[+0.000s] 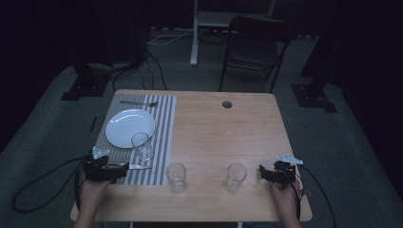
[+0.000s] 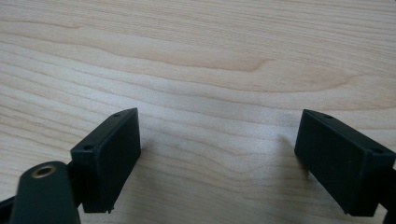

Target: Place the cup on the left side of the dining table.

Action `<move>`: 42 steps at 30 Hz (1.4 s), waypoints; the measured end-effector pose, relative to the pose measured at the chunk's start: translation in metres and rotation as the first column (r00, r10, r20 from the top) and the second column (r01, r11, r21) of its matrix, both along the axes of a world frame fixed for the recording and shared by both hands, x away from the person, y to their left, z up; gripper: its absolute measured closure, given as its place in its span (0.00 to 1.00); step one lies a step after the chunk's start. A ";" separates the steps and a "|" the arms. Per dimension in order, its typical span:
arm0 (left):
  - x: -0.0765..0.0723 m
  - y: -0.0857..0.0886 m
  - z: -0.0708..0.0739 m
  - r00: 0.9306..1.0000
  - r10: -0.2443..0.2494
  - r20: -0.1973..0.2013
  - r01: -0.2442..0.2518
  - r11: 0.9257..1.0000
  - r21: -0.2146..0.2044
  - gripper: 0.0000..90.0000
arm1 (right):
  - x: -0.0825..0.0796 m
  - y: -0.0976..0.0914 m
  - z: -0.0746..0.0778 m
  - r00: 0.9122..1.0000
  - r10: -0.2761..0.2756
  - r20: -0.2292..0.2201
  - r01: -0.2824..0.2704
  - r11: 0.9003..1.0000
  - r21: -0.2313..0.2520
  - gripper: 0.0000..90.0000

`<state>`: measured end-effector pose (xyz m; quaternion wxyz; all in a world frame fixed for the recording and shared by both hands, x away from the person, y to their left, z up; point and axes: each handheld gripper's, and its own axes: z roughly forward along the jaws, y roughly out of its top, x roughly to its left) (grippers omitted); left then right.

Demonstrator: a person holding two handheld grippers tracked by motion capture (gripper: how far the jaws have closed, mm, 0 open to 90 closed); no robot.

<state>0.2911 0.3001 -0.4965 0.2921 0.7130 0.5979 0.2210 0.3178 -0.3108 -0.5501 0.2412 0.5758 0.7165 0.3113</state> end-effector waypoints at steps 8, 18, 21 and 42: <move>-0.011 0.010 -0.020 0.998 0.064 -0.024 -0.063 0.998 0.016 0.00 | 0.000 0.000 0.000 1.000 0.000 0.000 0.000 1.000 0.000 0.16; -0.019 0.019 -0.041 0.990 0.138 -0.027 -0.138 0.990 0.011 0.00 | 0.000 0.000 0.000 1.000 0.000 0.000 0.000 1.000 -0.001 0.16; -0.021 0.019 -0.046 0.990 0.138 -0.023 -0.137 0.990 0.022 0.00 | 0.000 0.000 0.000 1.000 0.000 0.000 0.000 1.000 0.000 0.16; -0.024 0.018 -0.050 0.993 0.119 0.016 -0.119 0.992 0.045 0.00 | 0.000 0.000 0.000 1.000 0.000 0.000 0.000 1.000 -0.001 0.16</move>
